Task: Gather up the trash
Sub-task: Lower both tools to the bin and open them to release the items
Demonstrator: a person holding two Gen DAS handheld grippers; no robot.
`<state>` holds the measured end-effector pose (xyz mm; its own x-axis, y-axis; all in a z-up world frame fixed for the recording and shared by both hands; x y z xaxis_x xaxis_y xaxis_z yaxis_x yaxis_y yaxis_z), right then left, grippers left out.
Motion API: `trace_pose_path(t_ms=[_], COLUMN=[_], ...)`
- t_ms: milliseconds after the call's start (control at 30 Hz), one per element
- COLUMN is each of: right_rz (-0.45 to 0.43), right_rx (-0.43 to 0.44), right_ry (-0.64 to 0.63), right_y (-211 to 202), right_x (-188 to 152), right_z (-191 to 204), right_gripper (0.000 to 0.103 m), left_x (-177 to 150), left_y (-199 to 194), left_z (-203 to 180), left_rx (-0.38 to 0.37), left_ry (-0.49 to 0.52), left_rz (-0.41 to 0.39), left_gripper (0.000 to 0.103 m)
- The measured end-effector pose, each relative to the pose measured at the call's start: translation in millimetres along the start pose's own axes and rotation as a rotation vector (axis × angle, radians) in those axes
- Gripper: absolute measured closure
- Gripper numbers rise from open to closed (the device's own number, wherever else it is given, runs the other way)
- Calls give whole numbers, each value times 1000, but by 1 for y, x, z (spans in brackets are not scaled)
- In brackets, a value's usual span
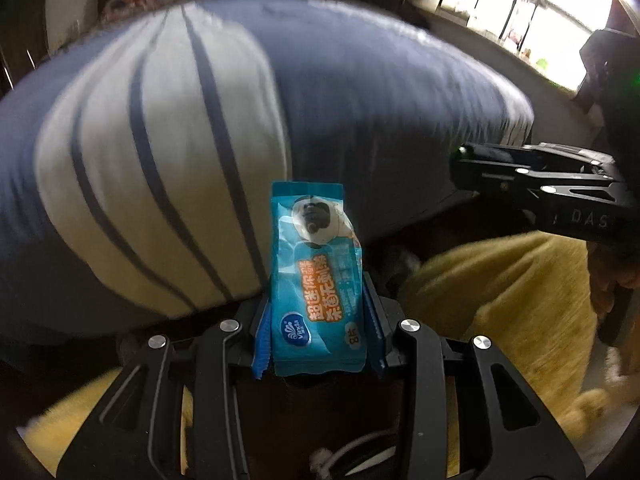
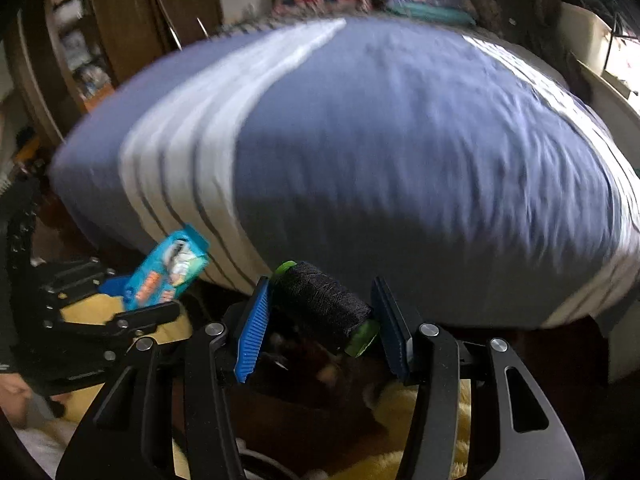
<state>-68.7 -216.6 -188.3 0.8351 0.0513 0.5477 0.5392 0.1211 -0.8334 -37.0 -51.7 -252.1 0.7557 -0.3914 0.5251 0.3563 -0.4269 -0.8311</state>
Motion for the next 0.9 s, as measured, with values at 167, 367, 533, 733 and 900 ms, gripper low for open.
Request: trace_pose_path(t_ms=[167,367,533,733,900], right_rz=[99,215,272,287,246], right_rx=[25,71,95,128,115], right_ry=[61,165,202,250,271], right_y=[46,102,132,145,139], right_x=[-27,-46,-56,-52,-43], right_z=[-3,-5,0,-2,-9], right_gripper=[51,51,51,47,23], left_x=[-24,-41,-48,-49,-43], left_y=[44,90,115,123,116], left_z=[10,26,30,32,33], left_rx=[-21,-23,-48,-42,-26], left_ry=[-62,-122,-151,-144,-150], left_rz=[85,183,236,242,220], left_gripper=[67,67,66,46,27])
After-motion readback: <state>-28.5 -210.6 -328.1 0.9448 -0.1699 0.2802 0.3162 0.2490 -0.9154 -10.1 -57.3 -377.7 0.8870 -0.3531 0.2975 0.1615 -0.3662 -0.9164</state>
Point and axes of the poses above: each gripper's, at about its wrist camera, not at the fingertips, and y roughly the way its jaws point, z to its left, x to its top, the point moved 2 cm from there along y, roughly the way its jaws point, and after that the axes turned 1 degree about z, right-handed, at the moved point
